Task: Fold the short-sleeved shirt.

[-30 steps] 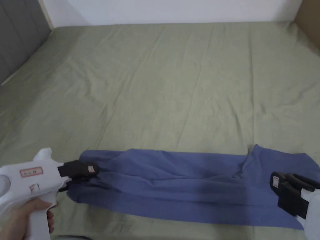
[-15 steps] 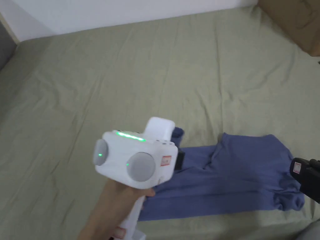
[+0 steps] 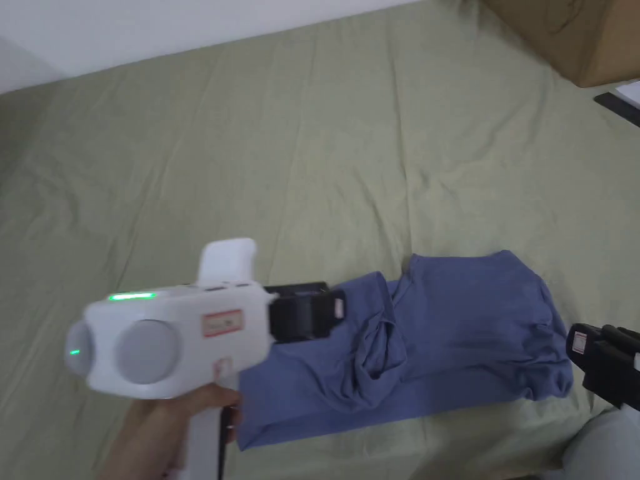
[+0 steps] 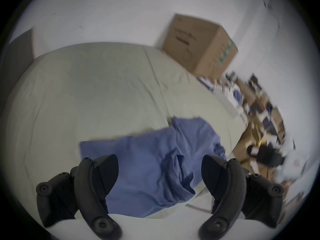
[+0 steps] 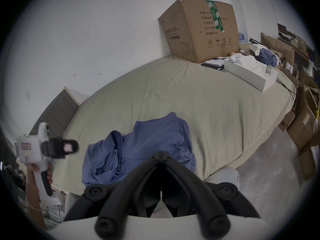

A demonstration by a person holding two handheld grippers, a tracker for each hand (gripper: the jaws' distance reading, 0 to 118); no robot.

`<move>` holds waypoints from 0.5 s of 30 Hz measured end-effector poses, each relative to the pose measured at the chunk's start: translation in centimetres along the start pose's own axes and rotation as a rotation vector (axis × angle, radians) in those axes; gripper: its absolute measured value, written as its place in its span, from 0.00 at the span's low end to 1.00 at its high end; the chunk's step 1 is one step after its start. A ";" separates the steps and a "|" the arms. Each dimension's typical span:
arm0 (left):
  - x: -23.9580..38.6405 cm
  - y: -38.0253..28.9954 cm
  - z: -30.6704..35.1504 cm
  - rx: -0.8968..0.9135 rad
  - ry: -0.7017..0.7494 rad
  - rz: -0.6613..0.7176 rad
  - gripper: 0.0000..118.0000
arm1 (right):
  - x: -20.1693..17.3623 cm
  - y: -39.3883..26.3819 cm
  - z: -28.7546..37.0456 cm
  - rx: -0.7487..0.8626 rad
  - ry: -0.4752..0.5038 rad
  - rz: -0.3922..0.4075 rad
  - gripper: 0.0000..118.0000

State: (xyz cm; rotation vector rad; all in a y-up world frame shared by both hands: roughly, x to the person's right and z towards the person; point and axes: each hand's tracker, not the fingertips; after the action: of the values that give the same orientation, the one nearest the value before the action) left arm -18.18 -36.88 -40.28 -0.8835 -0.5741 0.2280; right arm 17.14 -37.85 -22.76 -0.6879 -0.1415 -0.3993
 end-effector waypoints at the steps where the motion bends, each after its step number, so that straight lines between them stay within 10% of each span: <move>1: -1.1 0.1 1.2 0.030 0.015 0.054 0.85 | -0.6 0.1 0.0 -0.004 0.005 0.008 0.00; 5: -4.8 -0.4 2.4 0.052 0.094 0.156 0.68 | -2.1 0.1 -0.5 -0.013 0.033 0.024 0.00; 7: -5.4 -1.2 1.8 0.026 0.147 0.124 0.11 | -2.8 0.2 -0.6 -0.015 0.046 0.033 0.00; 8: -5.5 -1.7 0.9 0.005 0.167 0.129 0.01 | -3.2 0.2 -0.6 -0.015 0.052 0.038 0.00; 15: -2.5 -4.5 -3.5 -0.094 -0.037 0.151 0.00 | -3.3 0.3 -0.9 -0.015 0.076 0.055 0.00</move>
State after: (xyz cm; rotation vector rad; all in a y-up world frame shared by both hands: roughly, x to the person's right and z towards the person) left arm -18.47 -43.01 -39.40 -1.0166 -0.5560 0.3567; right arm 14.20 -37.19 -24.44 -0.6886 -0.0478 -0.3738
